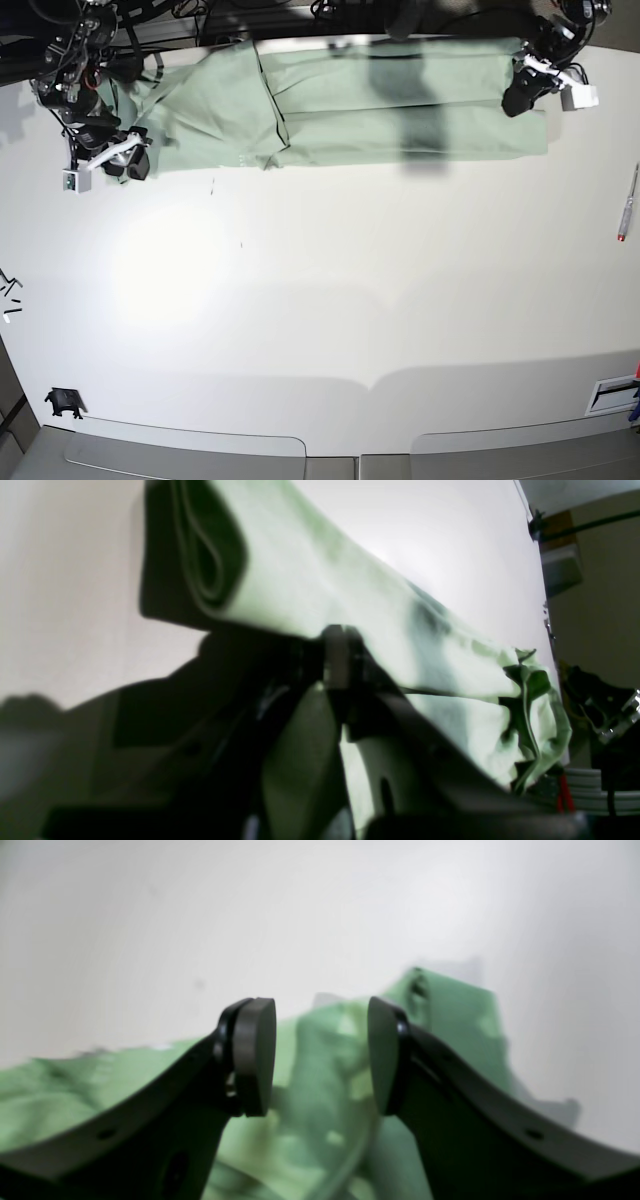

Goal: Fold the T-shirt properly
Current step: 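Grasp the strip's hem end with the left gripper, fold toward right gripper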

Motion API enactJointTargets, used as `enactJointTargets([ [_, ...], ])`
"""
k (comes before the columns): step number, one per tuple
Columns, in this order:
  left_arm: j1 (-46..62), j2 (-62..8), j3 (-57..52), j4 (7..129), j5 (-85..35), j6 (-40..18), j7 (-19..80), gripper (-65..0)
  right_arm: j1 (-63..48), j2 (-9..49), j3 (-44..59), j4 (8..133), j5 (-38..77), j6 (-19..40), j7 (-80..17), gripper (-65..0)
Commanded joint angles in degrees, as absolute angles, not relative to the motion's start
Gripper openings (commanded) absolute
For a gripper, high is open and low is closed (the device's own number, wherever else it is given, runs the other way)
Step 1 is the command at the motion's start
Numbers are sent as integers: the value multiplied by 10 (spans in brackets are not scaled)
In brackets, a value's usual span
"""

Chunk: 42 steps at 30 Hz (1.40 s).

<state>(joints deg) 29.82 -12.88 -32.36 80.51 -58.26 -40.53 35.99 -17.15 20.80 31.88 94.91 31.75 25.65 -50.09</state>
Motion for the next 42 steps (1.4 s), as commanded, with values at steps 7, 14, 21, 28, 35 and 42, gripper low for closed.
enactJointTargets([
  [7,282,-123,-337,822,-628,-400,374,-650,-167,219,322,957,284,241,-479,-371],
  [14,307,-64,-337,941,-666,-400,437,-650,-167,224,323,936,255,218,-470,-372],
  [21,333,-34,-299,1067,-672,-400,456,-650,-162,246,323,834,258,218,-432,-372],
  [28,330,-33,-149,1070,-649,-400,446,-650,-159,254,323,791,264,218,-429,-372],
  [35,307,-33,-11,1069,-498,-400,360,-650,-159,254,323,791,287,218,-429,-372],
  [42,271,-13,66,1064,-322,-379,289,-650,-159,254,323,791,288,218,-429,-372],
])
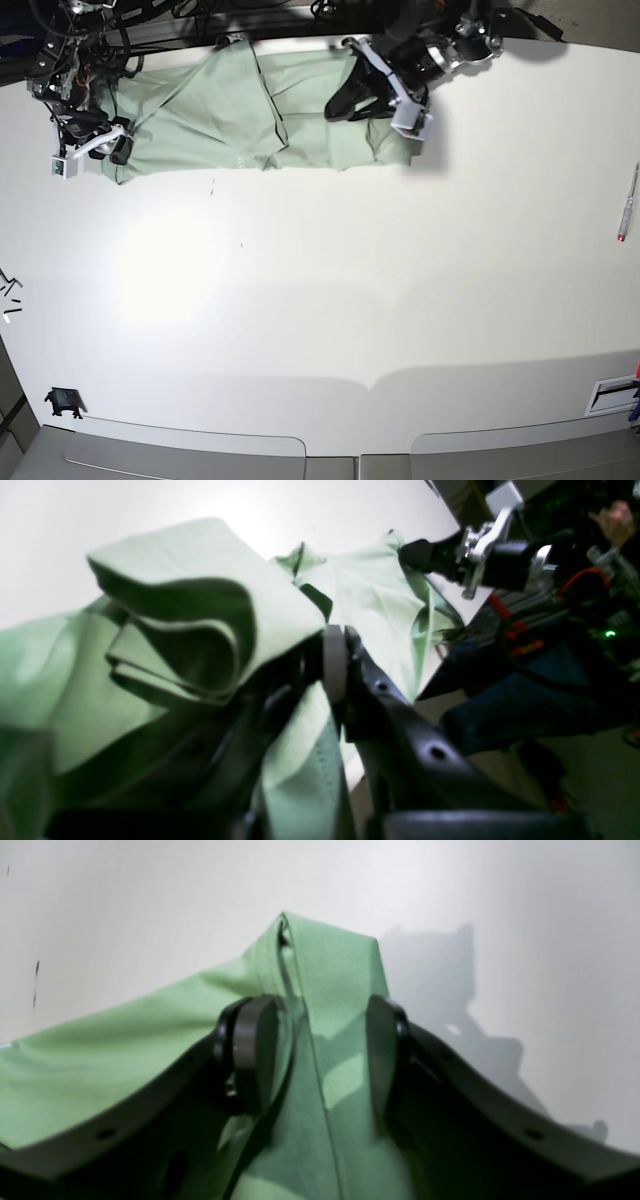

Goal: Fold the T-shirt properly
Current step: 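Grasp the strip's hem end with the left gripper, fold toward right gripper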

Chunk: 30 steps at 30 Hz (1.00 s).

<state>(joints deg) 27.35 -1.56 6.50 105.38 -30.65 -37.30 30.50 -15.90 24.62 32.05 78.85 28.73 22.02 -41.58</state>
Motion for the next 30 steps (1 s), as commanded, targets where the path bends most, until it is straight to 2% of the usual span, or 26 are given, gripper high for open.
enactJointTargets([
  [1,266,-11,74,1064,-314,-376,288,-650,-159,254,323,791,288,218,-429,-372],
  [11,254,-6,110,1064,-274,-375,286,-650,-159,254,323,791,289,218,-429,-372],
  [15,254,-6,110,1064,-263,-338,285,-650,-159,254,323,791,289,218,-429,-372],
  [24,254,-6,111,1064,-264,-338,267,-645,-159,254,323,791,289,218,-428,-372],
  [27,254,-6,111,1064,-263,-338,233,-536,-159,254,323,791,289,218,-428,-372],
  [30,247,-6,118,1064,-249,-338,212,-466,-159,254,323,791,292,218,-428,-372],
])
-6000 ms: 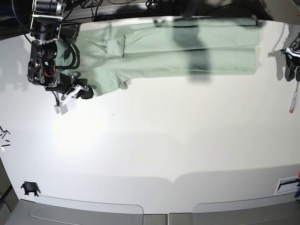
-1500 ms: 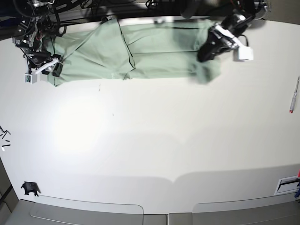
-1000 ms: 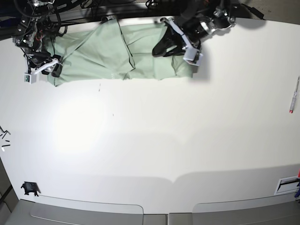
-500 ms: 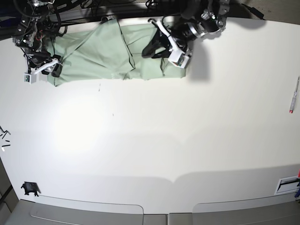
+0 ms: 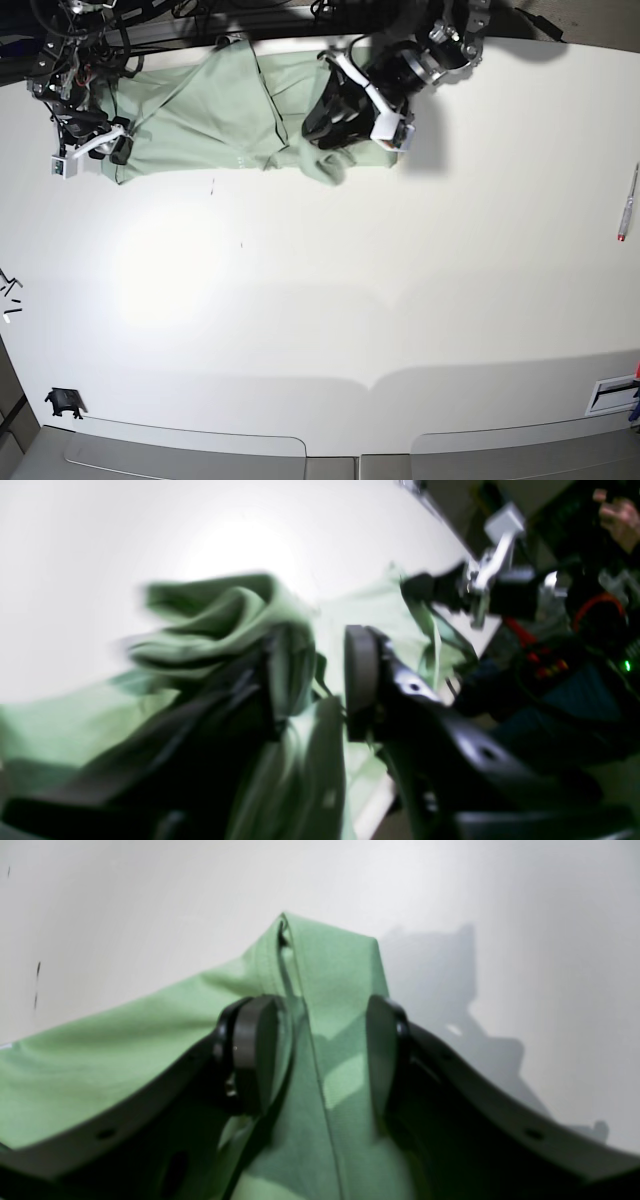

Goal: Fold the T-shirt properly
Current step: 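Grasp the strip's hem end with the left gripper, fold toward right gripper, then press the folded hem end down onto the strip with the left gripper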

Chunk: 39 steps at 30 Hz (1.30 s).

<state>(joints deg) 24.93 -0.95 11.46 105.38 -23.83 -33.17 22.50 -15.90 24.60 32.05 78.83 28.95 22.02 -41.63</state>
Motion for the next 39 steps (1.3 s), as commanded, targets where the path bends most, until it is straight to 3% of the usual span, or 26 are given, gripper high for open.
enactJointTargets([
  [1,245,-6,125,1064,-243,-338,212,-457,-159,254,323,791,292,218,-428,-372],
  [11,236,-7,189,1068,-194,-338,216,-474,-159,254,323,791,291,218,-429,-372],
  [14,237,-7,167,1089,-173,-338,250,-650,-159,254,323,791,291,219,-431,-372],
  [17,237,-7,130,1103,-174,-333,292,-650,-159,254,323,791,291,218,-433,-372],
  [22,241,-8,98,1102,-129,-214,291,-650,-159,254,323,791,291,218,-433,-372],
  [39,215,-8,170,1008,-90,-197,272,-650,-159,254,323,791,291,218,-433,-372],
])
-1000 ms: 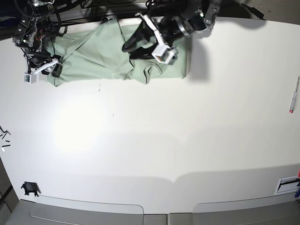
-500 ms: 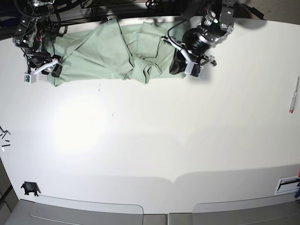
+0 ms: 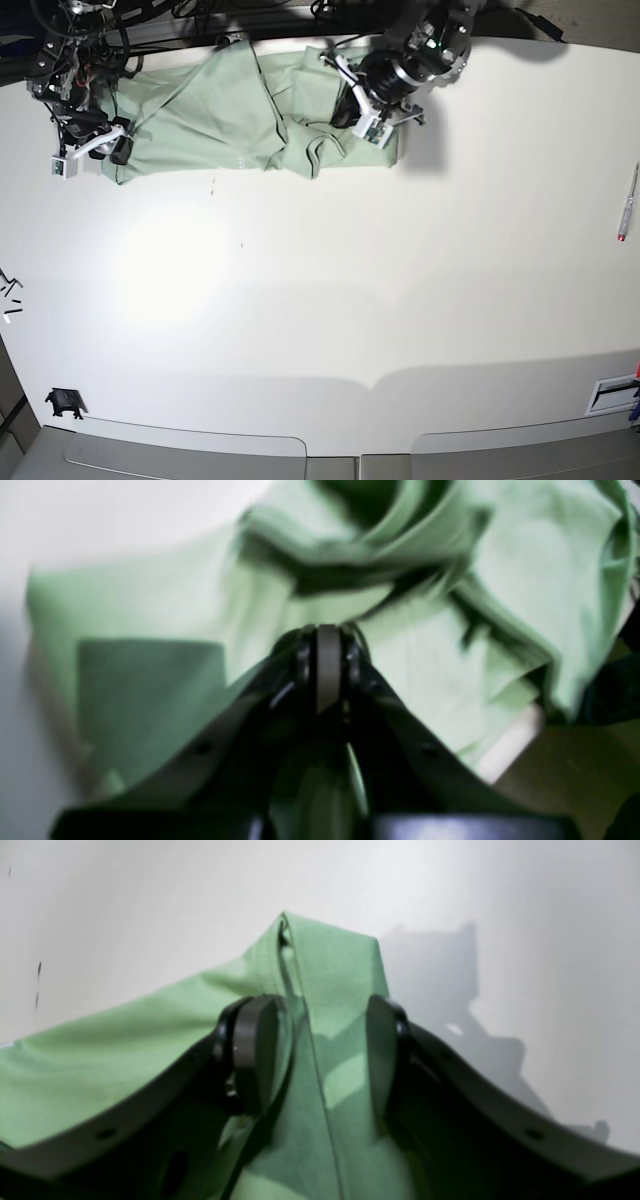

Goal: Fold the T-shirt properly
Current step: 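Press the folded hem end down onto the strip with the left gripper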

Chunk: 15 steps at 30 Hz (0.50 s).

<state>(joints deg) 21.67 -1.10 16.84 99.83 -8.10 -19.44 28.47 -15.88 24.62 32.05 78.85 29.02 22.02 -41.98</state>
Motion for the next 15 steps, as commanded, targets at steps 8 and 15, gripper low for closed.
enactJointTargets([
  [8,180,32,235,1001,-38,-171,270,-650,-159,254,323,791,291,218,-433,-372],
  [15,149,49,267,975,-39,-173,272,-650,-159,254,323,791,291,219,-433,-372],
])
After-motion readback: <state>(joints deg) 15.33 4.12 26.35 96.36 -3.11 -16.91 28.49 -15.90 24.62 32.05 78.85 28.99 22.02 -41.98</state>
